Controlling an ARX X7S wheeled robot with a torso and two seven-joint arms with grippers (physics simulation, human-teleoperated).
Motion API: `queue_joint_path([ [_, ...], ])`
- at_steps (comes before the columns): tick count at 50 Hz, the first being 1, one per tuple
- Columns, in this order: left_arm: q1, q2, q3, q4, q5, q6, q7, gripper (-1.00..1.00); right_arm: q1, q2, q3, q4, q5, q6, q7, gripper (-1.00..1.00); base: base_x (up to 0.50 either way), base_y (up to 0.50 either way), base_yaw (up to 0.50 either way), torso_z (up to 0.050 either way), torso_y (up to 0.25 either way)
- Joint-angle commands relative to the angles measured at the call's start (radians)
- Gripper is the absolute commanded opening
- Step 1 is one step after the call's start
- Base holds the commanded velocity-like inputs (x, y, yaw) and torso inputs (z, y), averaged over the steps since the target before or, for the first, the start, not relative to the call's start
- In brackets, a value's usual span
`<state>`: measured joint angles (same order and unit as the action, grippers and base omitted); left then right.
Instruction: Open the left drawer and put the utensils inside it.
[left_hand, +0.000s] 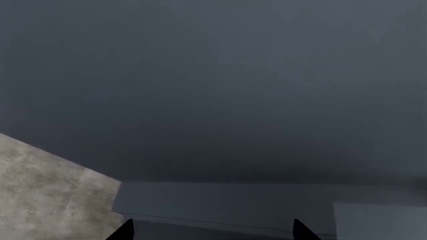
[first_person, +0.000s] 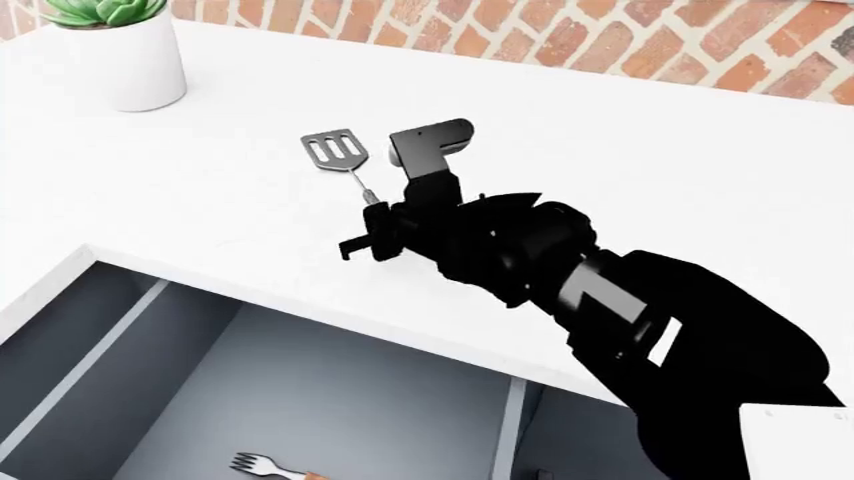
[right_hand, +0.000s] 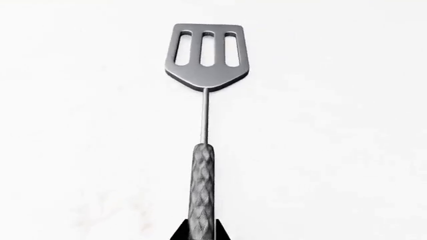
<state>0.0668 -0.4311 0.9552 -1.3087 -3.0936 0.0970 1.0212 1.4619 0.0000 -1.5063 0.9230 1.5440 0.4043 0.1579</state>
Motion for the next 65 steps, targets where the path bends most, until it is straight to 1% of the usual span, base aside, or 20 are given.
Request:
queue_joint_path([
  [1, 0.000, 0.000, 0.000, 0.000, 0.000, -0.006, 0.000, 1.00, -0.002, 0.000, -0.068, 0.043, 0.059, 0.020, 0.101, -1.00, 0.00, 0.00, 0.00, 0.000, -0.010],
  [4, 0.001, -0.001, -0.001, 0.000, -0.001, -0.008, 0.001, 1.00, 0.017, 0.000, -0.070, 0.044, 0.024, 0.006, 0.125, -1.00, 0.00, 0.00, 0.00, 0.000, 0.000],
  [12, 0.002, -0.001, -0.003, 0.000, -0.001, -0.008, 0.003, 1.00, 0.173, 0.001, -0.055, -0.049, 0.009, 0.027, 0.150, -1.00, 0.00, 0.00, 0.00, 0.000, 0.000],
  [13, 0.002, -0.002, -0.005, 0.000, -0.002, -0.010, 0.003, 1.00, 0.180, 0.023, -0.052, -0.112, 0.008, 0.025, 0.164, -1.00, 0.00, 0.00, 0.00, 0.000, 0.000],
  [14, 0.002, -0.003, -0.006, 0.000, -0.002, -0.011, 0.003, 1.00, 0.202, 0.099, -0.039, -0.262, 0.024, 0.039, 0.235, -1.00, 0.00, 0.00, 0.00, 0.000, 0.000],
  [15, 0.002, -0.003, -0.007, 0.000, -0.002, -0.011, 0.005, 1.00, 0.208, 0.129, -0.030, -0.365, 0.037, 0.046, 0.263, -1.00, 0.00, 0.00, 0.00, 0.000, 0.000],
  [18, 0.004, -0.005, -0.011, 0.000, -0.002, -0.011, 0.008, 1.00, 0.269, 0.279, 0.003, -0.700, 0.093, 0.098, 0.384, -1.00, 0.00, 0.00, 0.00, 0.000, 0.000],
  [19, 0.004, -0.006, -0.012, 0.000, -0.002, -0.011, 0.010, 1.00, 0.278, 0.299, 0.012, -0.734, 0.113, 0.108, 0.402, -1.00, 0.00, 0.00, 0.00, 0.000, 0.000],
  [23, 0.006, -0.006, -0.018, 0.000, -0.002, -0.011, 0.009, 1.00, 0.333, 0.431, 0.024, -1.013, 0.171, 0.173, 0.500, -1.00, 0.00, 0.00, 0.00, 0.000, 0.000],
  [25, 0.005, -0.007, -0.019, 0.000, -0.001, -0.011, 0.007, 1.00, 0.334, 0.452, 0.032, -1.061, 0.196, 0.176, 0.512, -1.00, 0.00, 0.00, 0.00, 0.000, 0.000],
  [26, 0.006, -0.007, -0.021, 0.000, -0.002, -0.010, 0.007, 1.00, 0.340, 0.485, 0.032, -1.146, 0.216, 0.195, 0.514, -1.00, 0.00, 0.00, 0.00, 0.000, 0.000],
  [28, 0.006, -0.007, -0.022, 0.000, -0.001, -0.010, 0.007, 1.00, 0.339, 0.486, 0.033, -1.148, 0.216, 0.196, 0.515, -1.00, 0.00, 0.00, 0.00, 0.000, 0.000],
  [29, 0.007, -0.008, -0.024, 0.000, -0.002, -0.008, 0.007, 1.00, 0.361, 0.515, 0.032, -1.242, 0.276, 0.245, 0.467, -1.00, 0.00, 0.00, 0.00, 0.000, 0.000],
  [30, 0.007, -0.009, -0.026, 0.000, -0.003, -0.010, 0.007, 1.00, 0.368, 0.522, 0.034, -1.274, 0.285, 0.260, 0.439, -1.00, 0.00, 0.00, 0.00, 0.000, 0.000],
  [33, 0.007, -0.009, -0.028, 0.000, -0.002, -0.011, 0.007, 1.00, 0.367, 0.520, 0.020, -1.298, 0.273, 0.282, 0.418, -1.00, 0.00, 0.00, 0.00, 0.000, 0.000],
  [34, 0.007, -0.008, -0.027, 0.000, 0.000, -0.009, 0.006, 1.00, 0.351, 0.522, 0.014, -1.324, 0.232, 0.278, 0.394, -1.00, 0.00, 0.00, 0.00, 0.000, 0.000],
  [41, 0.007, -0.008, -0.030, 0.000, 0.000, -0.007, 0.004, 1.00, 0.300, 0.507, -0.029, -1.412, 0.116, 0.293, 0.305, -1.00, 0.00, 0.00, 0.00, 0.000, 0.000],
  [48, 0.007, -0.008, -0.031, 0.000, 0.000, -0.004, 0.000, 1.00, 0.248, 0.482, -0.073, -1.375, 0.026, 0.297, 0.243, -1.00, 0.00, 0.00, 0.00, 0.000, 0.000],
  [58, 0.008, -0.007, -0.030, 0.000, 0.001, -0.017, 0.009, 1.00, 0.237, 0.477, -0.091, -1.419, -0.007, 0.305, 0.195, -1.00, 0.00, 0.00, 0.00, 0.000, 0.000],
  [65, 0.011, -0.011, -0.034, 0.000, -0.001, -0.043, 0.013, 1.00, 0.233, 0.469, -0.096, -1.417, -0.012, 0.310, 0.191, -1.00, 0.00, 0.00, 0.00, 0.000, 0.246],
])
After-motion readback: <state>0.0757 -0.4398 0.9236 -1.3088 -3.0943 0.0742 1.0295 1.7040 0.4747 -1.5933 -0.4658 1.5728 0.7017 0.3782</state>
